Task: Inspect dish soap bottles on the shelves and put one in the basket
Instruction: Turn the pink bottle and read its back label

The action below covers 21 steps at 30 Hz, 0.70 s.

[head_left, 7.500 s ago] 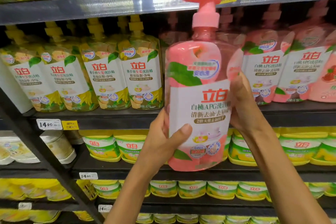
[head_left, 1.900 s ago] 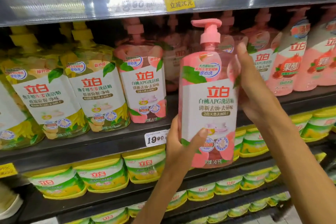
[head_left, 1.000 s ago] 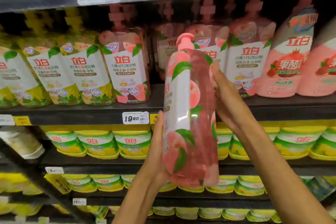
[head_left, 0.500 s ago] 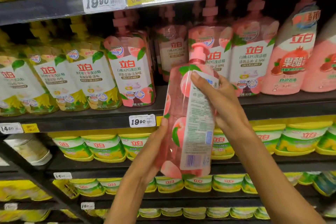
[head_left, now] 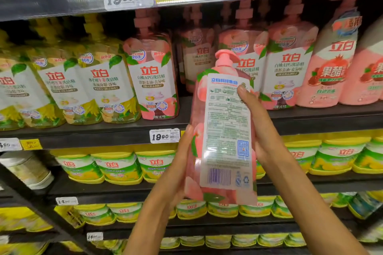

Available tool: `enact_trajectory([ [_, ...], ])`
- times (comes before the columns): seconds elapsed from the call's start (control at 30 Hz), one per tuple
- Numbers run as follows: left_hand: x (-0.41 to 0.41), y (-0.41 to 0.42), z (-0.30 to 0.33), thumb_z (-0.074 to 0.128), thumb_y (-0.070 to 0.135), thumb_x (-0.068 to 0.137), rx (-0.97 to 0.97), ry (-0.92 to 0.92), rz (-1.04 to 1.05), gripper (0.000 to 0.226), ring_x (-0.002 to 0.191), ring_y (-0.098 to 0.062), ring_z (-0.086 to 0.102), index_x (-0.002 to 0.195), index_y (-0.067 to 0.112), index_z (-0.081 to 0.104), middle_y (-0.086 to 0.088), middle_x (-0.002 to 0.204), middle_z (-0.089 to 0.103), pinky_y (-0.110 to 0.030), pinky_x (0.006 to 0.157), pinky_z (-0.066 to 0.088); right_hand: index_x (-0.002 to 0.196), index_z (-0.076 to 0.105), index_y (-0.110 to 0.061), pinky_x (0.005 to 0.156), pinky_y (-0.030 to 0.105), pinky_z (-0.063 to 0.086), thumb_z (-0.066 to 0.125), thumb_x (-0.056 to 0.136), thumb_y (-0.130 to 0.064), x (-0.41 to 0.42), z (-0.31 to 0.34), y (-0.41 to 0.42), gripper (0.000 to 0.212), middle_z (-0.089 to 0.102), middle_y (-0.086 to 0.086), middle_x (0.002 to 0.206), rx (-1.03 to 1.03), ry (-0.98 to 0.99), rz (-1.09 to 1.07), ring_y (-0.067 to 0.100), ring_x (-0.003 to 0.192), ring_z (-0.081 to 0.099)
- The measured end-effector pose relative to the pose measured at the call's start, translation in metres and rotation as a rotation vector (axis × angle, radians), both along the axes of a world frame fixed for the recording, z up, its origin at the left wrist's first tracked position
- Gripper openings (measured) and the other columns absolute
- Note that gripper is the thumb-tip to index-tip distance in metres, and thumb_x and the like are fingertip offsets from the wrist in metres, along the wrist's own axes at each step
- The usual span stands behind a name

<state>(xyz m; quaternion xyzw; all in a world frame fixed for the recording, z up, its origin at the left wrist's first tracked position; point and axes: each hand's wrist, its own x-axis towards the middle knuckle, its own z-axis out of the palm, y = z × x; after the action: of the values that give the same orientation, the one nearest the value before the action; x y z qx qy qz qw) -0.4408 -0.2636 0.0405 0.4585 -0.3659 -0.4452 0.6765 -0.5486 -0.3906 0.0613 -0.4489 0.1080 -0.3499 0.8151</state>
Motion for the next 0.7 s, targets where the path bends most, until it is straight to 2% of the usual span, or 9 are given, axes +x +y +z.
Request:
enact_trajectory([
  [0.07,0.012,-0.001,-0.002,0.06,0.052,0.082,0.16,-0.107,-0.001,0.048,0.074,-0.017,0.069,0.103,0.01,0.069,-0.018,0.104,0.071,-0.014,0.061,0.053,0.108,0.075,-0.018,0.08,0.032,0.058,0.061,0.088,-0.034,0.0,-0.003,0.0,0.029,0.073,0.008,0.113,-0.018,0.003,-0.049,0.022,0.104,0.07],
  [0.13,0.014,0.006,-0.01,0.046,0.077,0.076,0.233,-0.274,-0.123,0.063,0.103,-0.013,0.068,0.121,0.036,0.062,0.005,0.118,0.069,-0.024,0.084,0.055,0.126,0.063,-0.012,0.091,0.039,0.056,0.062,0.088,-0.033,0.0,-0.005,0.002,0.043,0.068,0.013,0.121,-0.081,0.024,-0.098,0.028,0.112,0.066],
  [0.17,0.014,0.011,-0.015,0.048,0.079,0.073,0.219,-0.305,-0.148,0.069,0.109,-0.012,0.065,0.127,0.037,0.058,0.01,0.119,0.068,-0.032,0.092,0.053,0.132,0.057,-0.009,0.094,0.041,0.054,0.063,0.089,-0.032,0.0,-0.005,0.004,0.049,0.067,0.015,0.124,-0.13,0.031,-0.109,0.03,0.114,0.064],
  [0.3,0.006,0.007,-0.031,0.07,0.062,0.064,0.14,-0.306,-0.049,0.069,0.104,-0.014,0.068,0.124,0.029,0.056,0.008,0.114,0.071,-0.03,0.082,0.058,0.133,0.05,-0.015,0.077,0.031,0.058,0.071,0.082,-0.032,-0.007,-0.007,0.005,0.057,0.071,0.007,0.116,-0.332,0.065,-0.077,0.023,0.106,0.069],
  [0.4,-0.003,0.004,-0.037,0.083,0.063,0.051,0.054,-0.277,0.01,0.094,0.106,-0.017,0.068,0.128,0.021,0.05,0.002,0.117,0.07,-0.03,0.079,0.057,0.127,0.051,-0.018,0.07,0.022,0.057,0.081,0.06,-0.043,-0.019,0.001,-0.004,0.078,0.075,-0.003,0.105,-0.505,0.191,-0.023,0.014,0.095,0.072],
  [0.47,-0.003,0.002,-0.039,0.087,0.059,0.046,-0.001,-0.269,0.043,0.101,0.108,-0.018,0.067,0.129,0.017,0.047,-0.002,0.118,0.068,-0.03,0.08,0.057,0.133,0.047,-0.006,0.076,0.029,0.058,0.092,0.035,-0.05,-0.025,0.006,-0.008,0.116,0.076,0.002,0.103,-0.592,0.318,-0.03,0.018,0.096,0.072],
  [0.53,-0.002,0.002,-0.039,0.09,0.051,0.048,-0.044,-0.271,0.059,0.101,0.112,-0.022,0.064,0.13,0.013,0.044,-0.007,0.122,0.066,-0.034,0.084,0.056,0.135,0.045,-0.005,0.091,0.046,0.054,0.093,0.017,-0.06,-0.031,0.006,-0.006,0.139,0.071,0.01,0.111,-0.628,0.362,-0.052,0.028,0.107,0.067],
  [0.6,0.0,0.002,-0.04,0.091,0.043,0.05,-0.081,-0.279,0.055,0.101,0.116,-0.025,0.062,0.131,0.008,0.042,-0.012,0.124,0.063,-0.038,0.087,0.055,0.134,0.046,-0.005,0.096,0.053,0.05,0.093,0.017,-0.062,-0.035,0.004,-0.001,0.138,0.069,0.012,0.114,-0.651,0.31,-0.072,0.032,0.11,0.064],
  [0.7,0.001,0.002,-0.04,0.092,0.042,0.049,-0.128,-0.302,0.027,0.107,0.115,-0.028,0.061,0.131,-0.003,0.041,-0.017,0.123,0.063,-0.037,0.086,0.055,0.132,0.047,-0.001,0.09,0.048,0.054,0.095,0.025,-0.057,-0.038,0.004,0.008,0.13,0.072,0.006,0.11,-0.679,0.229,-0.089,0.027,0.106,0.068],
])
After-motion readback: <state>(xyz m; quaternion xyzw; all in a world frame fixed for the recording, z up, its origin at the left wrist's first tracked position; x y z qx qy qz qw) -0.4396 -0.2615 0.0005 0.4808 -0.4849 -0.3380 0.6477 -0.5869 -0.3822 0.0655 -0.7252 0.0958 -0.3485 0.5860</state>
